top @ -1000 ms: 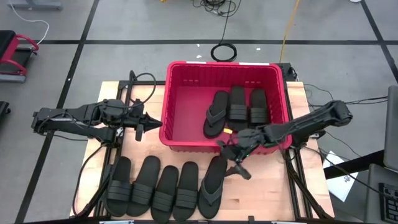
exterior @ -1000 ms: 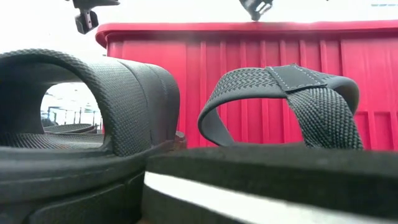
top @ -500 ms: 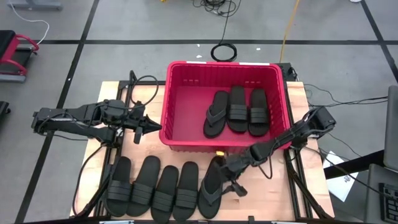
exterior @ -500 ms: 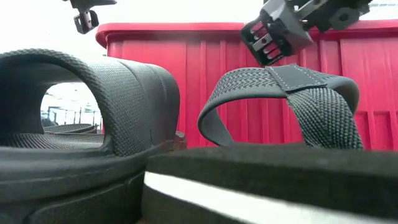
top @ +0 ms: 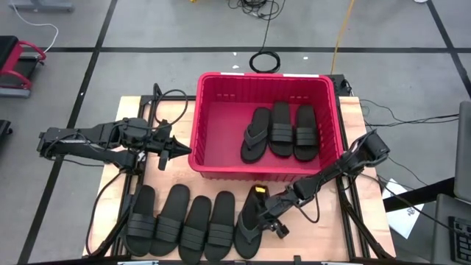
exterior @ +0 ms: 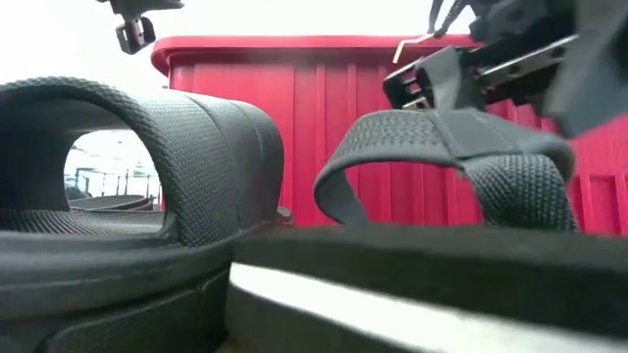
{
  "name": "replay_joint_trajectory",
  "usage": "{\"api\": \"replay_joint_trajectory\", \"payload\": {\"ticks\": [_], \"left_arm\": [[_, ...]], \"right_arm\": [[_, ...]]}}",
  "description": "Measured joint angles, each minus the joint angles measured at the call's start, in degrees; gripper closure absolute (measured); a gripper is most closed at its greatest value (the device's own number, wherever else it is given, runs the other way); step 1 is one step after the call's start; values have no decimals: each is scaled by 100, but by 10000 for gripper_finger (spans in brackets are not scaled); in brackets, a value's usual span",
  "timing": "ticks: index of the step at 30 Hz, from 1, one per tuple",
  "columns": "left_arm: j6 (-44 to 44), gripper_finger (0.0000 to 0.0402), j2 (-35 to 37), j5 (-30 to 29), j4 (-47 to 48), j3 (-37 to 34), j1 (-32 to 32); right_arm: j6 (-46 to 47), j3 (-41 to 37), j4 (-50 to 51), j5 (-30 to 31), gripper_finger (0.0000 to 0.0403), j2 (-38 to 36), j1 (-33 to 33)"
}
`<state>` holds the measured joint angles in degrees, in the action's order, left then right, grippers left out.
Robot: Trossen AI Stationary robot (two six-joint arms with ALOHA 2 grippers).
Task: Pick and place slides into bin
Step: Put the black slipper into the red container
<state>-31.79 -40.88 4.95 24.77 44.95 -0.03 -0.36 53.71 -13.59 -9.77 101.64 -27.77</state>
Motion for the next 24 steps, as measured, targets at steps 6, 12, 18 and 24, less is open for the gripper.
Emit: {"api": "replay_joint_trajectory", "payload": {"ticks": [6, 12, 18, 24], "left_arm": [[50, 376, 0, 0, 7, -1, 0], [57, 376, 0, 0, 33, -1, 0], [55, 376, 0, -2, 33, -1, 0], [41, 376, 0, -31, 33, -1, 0]], "right_arm": [[352, -3, -84, -394, 204, 93, -2], [338, -2, -112, -756, 220, 94, -8], [423, -2, -109, -1344, 335, 94, -8], [481, 324, -61, -1766, 395, 93, -10]]}}
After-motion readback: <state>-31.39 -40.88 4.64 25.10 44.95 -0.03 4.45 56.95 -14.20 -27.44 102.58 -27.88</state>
